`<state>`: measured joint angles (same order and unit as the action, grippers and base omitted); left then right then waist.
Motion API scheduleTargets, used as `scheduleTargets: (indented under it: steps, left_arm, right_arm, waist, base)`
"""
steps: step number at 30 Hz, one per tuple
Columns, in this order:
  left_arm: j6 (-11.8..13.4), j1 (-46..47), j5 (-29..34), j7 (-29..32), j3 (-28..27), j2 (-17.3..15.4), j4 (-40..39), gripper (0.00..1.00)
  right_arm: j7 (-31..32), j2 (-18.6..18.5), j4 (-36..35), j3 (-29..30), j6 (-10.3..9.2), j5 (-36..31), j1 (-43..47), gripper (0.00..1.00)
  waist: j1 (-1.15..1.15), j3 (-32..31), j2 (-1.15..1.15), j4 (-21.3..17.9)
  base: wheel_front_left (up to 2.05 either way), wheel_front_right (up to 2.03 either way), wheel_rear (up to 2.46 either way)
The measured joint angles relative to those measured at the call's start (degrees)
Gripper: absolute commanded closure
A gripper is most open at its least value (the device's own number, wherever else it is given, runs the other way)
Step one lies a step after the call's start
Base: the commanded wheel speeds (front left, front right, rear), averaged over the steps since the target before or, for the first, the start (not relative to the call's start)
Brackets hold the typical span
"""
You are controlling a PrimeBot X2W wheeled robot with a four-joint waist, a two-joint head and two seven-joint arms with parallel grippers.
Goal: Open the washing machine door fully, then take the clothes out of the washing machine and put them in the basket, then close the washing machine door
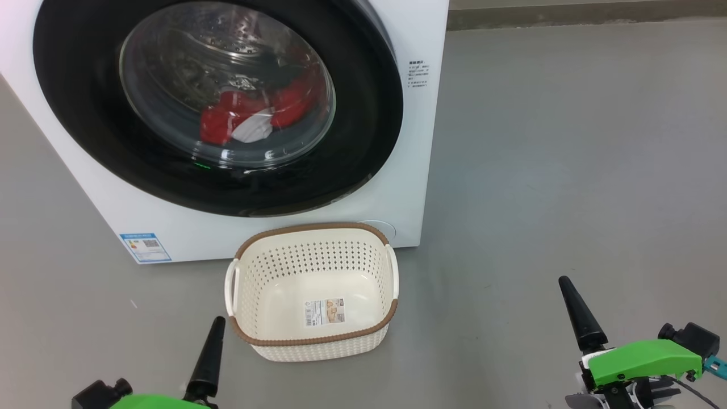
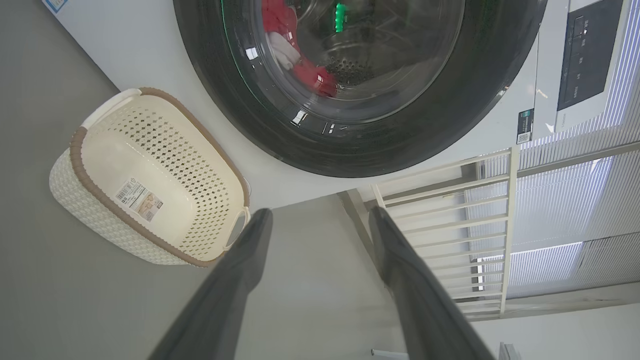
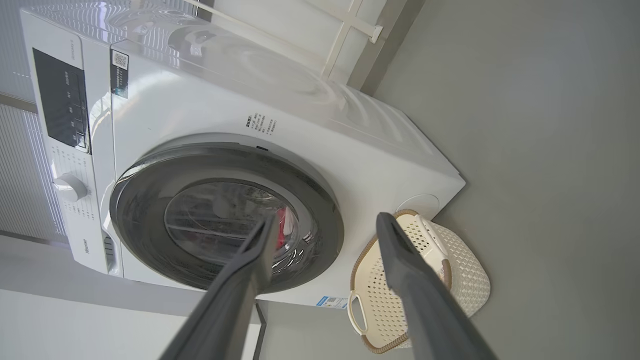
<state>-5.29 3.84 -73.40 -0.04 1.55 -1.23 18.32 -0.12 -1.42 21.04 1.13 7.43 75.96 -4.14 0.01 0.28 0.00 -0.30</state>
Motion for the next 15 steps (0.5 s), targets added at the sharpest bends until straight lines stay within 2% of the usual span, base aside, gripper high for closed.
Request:
scheduleTargets:
  steps: [15]
  left_arm:
    - [0.82,1.28,13.47,-2.36,1.25,-0.01,-0.59,0.00]
  right_arm:
    - [-2.48,0.09,-0.25,0.26,0.00,-16.56,-1.94,0.00]
  waist:
    - [0.00,0.10,0.00,-0.26]
  base:
    - [0.00,0.00,0.00]
